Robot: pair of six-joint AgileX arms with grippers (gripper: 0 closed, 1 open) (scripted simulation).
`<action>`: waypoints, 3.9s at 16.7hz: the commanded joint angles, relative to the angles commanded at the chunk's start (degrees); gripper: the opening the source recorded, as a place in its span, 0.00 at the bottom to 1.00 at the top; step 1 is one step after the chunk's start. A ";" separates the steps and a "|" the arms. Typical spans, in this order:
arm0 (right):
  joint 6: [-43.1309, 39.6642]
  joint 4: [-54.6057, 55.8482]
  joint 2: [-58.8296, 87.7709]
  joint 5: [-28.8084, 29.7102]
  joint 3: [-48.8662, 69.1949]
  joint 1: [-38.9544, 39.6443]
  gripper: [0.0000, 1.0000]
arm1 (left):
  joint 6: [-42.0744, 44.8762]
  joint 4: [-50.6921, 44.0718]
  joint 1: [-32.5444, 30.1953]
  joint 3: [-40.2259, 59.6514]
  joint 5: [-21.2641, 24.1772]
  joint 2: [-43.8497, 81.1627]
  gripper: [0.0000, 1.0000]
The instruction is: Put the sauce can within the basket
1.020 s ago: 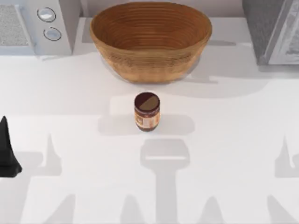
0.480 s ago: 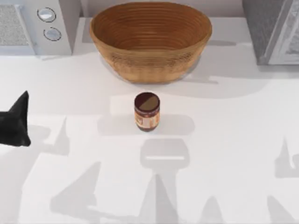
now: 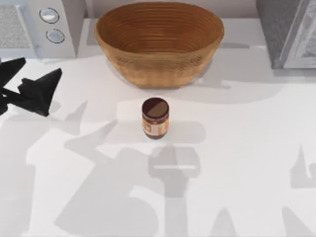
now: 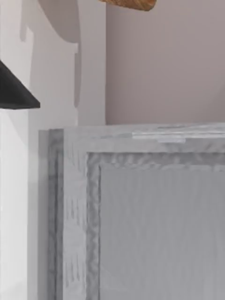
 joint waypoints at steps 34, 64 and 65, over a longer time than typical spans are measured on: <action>0.00 0.00 0.00 0.00 0.00 0.00 1.00 | 6.68 36.64 -24.46 33.22 25.13 60.12 1.00; 0.00 0.00 0.00 0.00 0.00 0.00 1.00 | 8.24 34.38 -19.84 21.82 29.94 48.95 0.00; 0.00 0.00 0.00 0.00 0.00 0.00 1.00 | 8.58 33.80 -18.76 19.48 30.97 46.34 0.00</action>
